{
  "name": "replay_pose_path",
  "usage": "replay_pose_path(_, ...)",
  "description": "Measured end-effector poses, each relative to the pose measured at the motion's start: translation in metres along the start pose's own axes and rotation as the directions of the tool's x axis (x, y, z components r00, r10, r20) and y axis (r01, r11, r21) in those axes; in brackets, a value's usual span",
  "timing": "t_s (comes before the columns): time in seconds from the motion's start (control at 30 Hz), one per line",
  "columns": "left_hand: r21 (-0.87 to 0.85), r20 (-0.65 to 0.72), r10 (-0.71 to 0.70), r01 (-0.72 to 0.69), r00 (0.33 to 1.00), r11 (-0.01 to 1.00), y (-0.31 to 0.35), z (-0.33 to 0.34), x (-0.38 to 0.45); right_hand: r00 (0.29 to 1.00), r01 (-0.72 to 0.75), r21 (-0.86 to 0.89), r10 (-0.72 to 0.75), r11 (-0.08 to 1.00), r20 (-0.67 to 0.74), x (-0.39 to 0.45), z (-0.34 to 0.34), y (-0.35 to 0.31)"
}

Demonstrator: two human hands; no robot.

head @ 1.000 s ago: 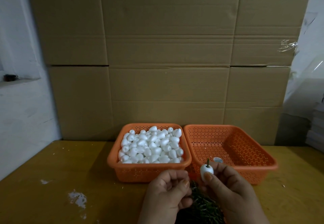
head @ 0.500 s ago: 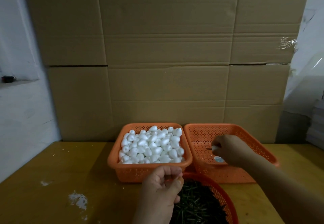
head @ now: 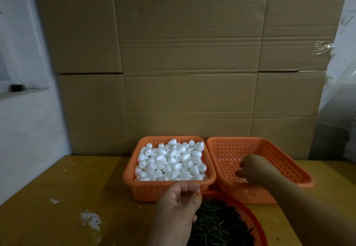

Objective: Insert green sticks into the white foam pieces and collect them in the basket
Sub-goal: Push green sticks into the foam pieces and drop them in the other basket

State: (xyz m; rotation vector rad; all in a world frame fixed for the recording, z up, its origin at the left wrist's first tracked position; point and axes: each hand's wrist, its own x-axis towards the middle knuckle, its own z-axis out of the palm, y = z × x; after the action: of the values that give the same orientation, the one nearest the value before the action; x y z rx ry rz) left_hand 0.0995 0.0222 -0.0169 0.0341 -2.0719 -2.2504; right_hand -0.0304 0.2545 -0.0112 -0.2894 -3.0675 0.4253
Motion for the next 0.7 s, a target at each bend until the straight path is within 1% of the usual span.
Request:
replay_pose_path(0.03, 0.007, -0.001, 0.006, -0.006, 1.000, 1.000, 0.000, -0.001, 0.001, 0.993, 0.024, -0.001, -0.024, 1.000, -0.113, -0.007, 0.000, -0.002)
replay_pose_path(0.07, 0.016, -0.002, 0.013, -0.013, 1.000, 1.000, 0.000, -0.001, 0.001, 0.968, 0.071, 0.003, -0.068, 0.997, -0.241, -0.015, 0.000, -0.005)
replay_pose_path(0.1, 0.025, -0.005, 0.021, -0.021, 1.000, 0.999, -0.001, -0.002, 0.002, 0.922, 0.153, 0.027, -0.133, 0.988, -0.363, -0.026, 0.001, -0.008)
replay_pose_path(0.13, 0.036, -0.009, 0.029, -0.029, 1.000, 0.999, -0.002, -0.003, 0.003, 0.867, 0.262, 0.059, -0.208, 0.963, -0.452, -0.040, 0.002, -0.012)
replay_pose_path(0.17, 0.052, -0.013, 0.036, -0.035, 0.999, 0.998, -0.003, -0.004, 0.004, 0.825, 0.365, 0.092, -0.276, 0.926, -0.492, -0.057, 0.003, -0.016)
replay_pose_path(0.2, 0.072, -0.016, 0.042, -0.041, 0.999, 0.997, -0.004, -0.004, 0.004, 0.803, 0.441, 0.115, -0.334, 0.890, -0.493, -0.073, 0.005, -0.019)
replay_pose_path(0.27, 0.124, -0.022, 0.059, -0.056, 0.998, 0.991, -0.006, -0.005, 0.006, 0.798, 0.523, 0.134, -0.428, 0.842, -0.425, -0.104, 0.010, -0.022)
replay_pose_path(0.33, 0.196, -0.029, 0.099, -0.091, 0.995, 0.976, -0.008, -0.008, 0.010, 0.822, 0.537, 0.121, -0.485, 0.835, -0.298, -0.124, 0.018, -0.024)
replay_pose_path(0.4, 0.347, -0.029, 0.169, -0.148, 0.985, 0.926, -0.009, -0.014, 0.017, 0.834, 0.545, 0.085, -0.530, 0.834, -0.155, -0.133, 0.028, -0.025)
replay_pose_path(0.43, 0.452, -0.028, 0.228, -0.191, 0.973, 0.872, -0.009, -0.018, 0.021, 0.842, 0.538, 0.067, -0.531, 0.840, -0.093, -0.136, 0.032, -0.026)
replay_pose_path(0.47, 0.557, -0.015, 0.300, -0.241, 0.954, 0.795, -0.008, -0.023, 0.027, 0.849, 0.528, 0.048, -0.526, 0.848, -0.045, -0.138, 0.035, -0.027)
replay_pose_path(0.53, 0.712, 0.046, 0.402, -0.312, 0.915, 0.629, -0.006, -0.031, 0.043, 0.853, 0.522, -0.003, -0.522, 0.853, -0.005, -0.139, 0.039, -0.028)
replay_pose_path(0.57, 0.757, 0.072, 0.404, -0.314, 0.912, 0.574, -0.004, -0.034, 0.053, 0.852, 0.523, -0.030, -0.524, 0.851, -0.001, -0.140, 0.041, -0.027)
replay_pose_path(0.6, 0.784, 0.088, 0.381, -0.299, 0.921, 0.543, -0.002, -0.037, 0.063, 0.848, 0.528, -0.059, -0.529, 0.847, -0.002, -0.139, 0.041, -0.027)
replay_pose_path(0.63, 0.801, 0.096, 0.336, -0.274, 0.937, 0.533, 0.001, -0.039, 0.075, 0.847, 0.531, -0.080, -0.532, 0.844, -0.001, -0.139, 0.041, -0.027)
replay_pose_path(0.7, 0.825, 0.124, 0.204, -0.215, 0.971, 0.523, 0.006, -0.043, 0.100, 0.842, 0.537, -0.107, -0.539, 0.837, 0.014, -0.138, 0.042, -0.028)
